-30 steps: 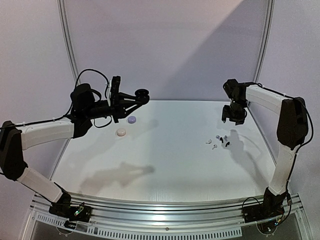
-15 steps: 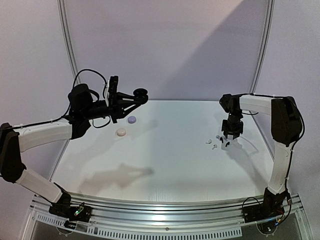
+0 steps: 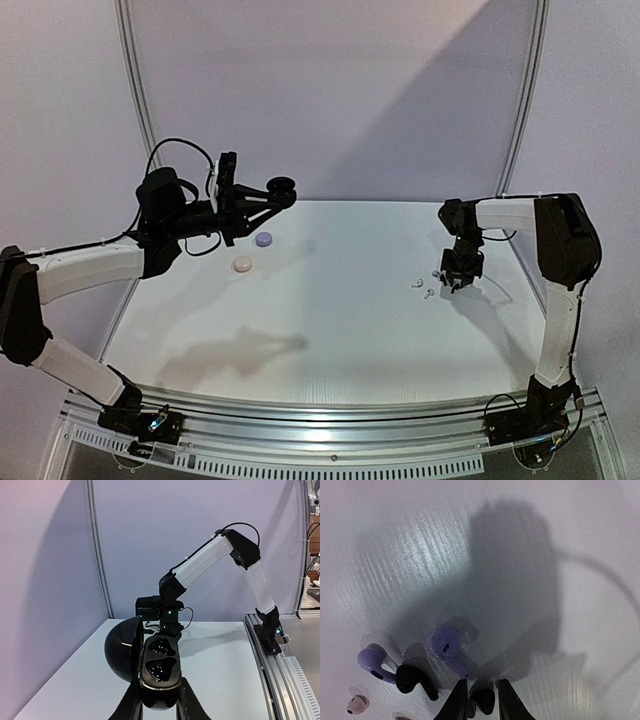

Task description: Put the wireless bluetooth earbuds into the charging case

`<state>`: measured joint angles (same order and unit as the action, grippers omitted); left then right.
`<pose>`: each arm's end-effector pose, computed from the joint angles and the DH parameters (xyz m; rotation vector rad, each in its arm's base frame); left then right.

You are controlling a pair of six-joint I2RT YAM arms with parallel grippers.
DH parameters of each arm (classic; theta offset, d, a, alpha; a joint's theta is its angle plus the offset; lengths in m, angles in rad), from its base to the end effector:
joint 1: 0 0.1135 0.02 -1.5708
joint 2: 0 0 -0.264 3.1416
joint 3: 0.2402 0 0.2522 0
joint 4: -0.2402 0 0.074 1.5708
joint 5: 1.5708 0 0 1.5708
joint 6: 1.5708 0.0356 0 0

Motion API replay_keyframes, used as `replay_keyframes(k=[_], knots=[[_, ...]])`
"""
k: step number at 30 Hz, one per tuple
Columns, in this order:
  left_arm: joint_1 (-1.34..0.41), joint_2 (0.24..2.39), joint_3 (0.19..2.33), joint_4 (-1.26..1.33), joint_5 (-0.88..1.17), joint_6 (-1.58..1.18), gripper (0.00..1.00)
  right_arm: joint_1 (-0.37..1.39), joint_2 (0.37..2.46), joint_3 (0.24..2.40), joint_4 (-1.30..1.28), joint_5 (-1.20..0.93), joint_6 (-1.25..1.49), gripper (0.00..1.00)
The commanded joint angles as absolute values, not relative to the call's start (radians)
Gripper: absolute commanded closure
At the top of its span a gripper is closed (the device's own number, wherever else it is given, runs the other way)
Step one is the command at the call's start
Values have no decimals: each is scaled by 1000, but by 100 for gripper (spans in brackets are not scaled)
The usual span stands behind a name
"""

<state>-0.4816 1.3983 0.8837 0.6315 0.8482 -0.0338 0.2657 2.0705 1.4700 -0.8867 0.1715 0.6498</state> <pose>0.2662 -0.1693 0.3166 1.0114 1.2165 -1.0201 0.3795 0.0970 0.1476 0.5805 2.9290 -0.1751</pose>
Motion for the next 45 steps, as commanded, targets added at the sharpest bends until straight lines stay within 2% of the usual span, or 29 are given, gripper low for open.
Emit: replay_keyframes(k=[1, 5, 10, 14, 21, 29, 45], knots=[[-484, 1389, 876, 638, 851, -24, 100, 249, 2090, 1450, -859, 159, 652, 79], [-483, 1388, 876, 638, 852, -25, 100, 247, 2094, 1442, -852, 145, 649, 86], [-483, 1388, 876, 638, 853, -21, 100, 247, 2091, 1442, -850, 125, 646, 88], [-483, 1388, 873, 638, 853, -20, 100, 247, 2088, 1437, -852, 127, 636, 100], [-482, 1387, 869, 642, 852, -17, 100, 247, 2051, 1427, -837, 123, 584, 100], [-483, 1390, 868, 647, 846, -15, 100, 248, 1903, 1377, -769, 139, 513, 100], [-483, 1392, 864, 653, 838, -12, 100, 259, 1827, 1358, -707, 173, 502, 100]])
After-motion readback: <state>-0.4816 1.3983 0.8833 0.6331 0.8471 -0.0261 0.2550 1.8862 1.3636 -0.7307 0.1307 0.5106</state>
